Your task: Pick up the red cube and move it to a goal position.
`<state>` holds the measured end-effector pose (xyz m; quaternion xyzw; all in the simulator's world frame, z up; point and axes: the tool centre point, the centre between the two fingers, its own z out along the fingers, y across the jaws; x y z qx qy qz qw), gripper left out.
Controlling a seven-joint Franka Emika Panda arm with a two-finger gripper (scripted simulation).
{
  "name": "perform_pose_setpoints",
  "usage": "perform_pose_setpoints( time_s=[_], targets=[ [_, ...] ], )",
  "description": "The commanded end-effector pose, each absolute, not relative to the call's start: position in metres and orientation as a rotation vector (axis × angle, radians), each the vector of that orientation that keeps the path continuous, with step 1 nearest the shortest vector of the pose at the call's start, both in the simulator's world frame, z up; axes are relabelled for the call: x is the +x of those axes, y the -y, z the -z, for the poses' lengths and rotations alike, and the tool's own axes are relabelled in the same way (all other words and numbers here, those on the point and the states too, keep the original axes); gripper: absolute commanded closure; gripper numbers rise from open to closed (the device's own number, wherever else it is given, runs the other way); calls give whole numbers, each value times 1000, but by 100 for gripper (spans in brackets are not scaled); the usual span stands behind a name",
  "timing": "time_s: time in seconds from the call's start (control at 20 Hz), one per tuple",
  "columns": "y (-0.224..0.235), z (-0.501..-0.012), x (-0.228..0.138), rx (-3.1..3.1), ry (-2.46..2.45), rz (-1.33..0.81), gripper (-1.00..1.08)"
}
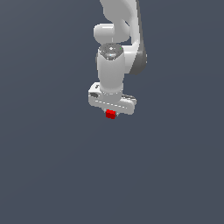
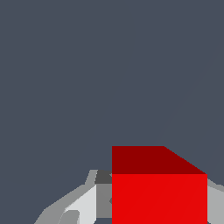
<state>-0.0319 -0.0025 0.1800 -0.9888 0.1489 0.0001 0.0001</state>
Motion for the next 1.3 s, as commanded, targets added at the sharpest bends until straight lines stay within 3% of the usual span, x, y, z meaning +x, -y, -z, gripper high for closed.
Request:
perform_pose_setpoints(
  time_s=[0.0,0.7,1.25],
  targets=[
    [9,-207,-27,-3106,-468,-1,108],
    [45,-346,3,-3106,-468,-1,108],
    [65,-426,23,-3107,-467,0,108]
  ],
)
